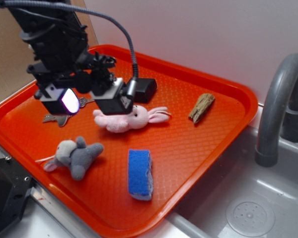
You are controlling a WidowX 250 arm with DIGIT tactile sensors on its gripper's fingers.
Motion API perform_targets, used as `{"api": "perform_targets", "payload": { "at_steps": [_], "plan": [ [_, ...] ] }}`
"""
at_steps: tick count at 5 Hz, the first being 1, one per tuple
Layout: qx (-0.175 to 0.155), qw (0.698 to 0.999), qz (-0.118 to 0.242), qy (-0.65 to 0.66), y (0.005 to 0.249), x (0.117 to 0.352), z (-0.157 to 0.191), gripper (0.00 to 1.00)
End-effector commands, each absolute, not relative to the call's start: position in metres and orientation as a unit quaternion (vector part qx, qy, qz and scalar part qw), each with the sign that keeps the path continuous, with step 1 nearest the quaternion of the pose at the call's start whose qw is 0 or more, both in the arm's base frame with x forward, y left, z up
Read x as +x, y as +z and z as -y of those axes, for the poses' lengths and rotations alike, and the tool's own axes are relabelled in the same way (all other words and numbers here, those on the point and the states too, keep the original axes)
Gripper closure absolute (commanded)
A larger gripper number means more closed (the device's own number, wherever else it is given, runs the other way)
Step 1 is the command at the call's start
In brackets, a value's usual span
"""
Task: Grab the blue sponge.
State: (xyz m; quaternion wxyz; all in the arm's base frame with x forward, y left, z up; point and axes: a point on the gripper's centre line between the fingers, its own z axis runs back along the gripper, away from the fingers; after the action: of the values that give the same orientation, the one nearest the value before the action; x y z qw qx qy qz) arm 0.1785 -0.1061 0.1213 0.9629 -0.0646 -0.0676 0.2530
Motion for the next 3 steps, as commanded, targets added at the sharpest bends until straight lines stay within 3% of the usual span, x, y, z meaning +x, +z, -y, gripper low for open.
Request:
{"api": "perform_targets", "payload": {
  "at_steps": [1, 3],
  "plan": [
    [-0.102, 0.958, 0.044, 0.264, 0.085, 0.183, 0.125, 0.00],
    [-0.129, 0.959, 0.046, 0.250, 0.056, 0.192, 0.146, 0.00]
  ]
}}
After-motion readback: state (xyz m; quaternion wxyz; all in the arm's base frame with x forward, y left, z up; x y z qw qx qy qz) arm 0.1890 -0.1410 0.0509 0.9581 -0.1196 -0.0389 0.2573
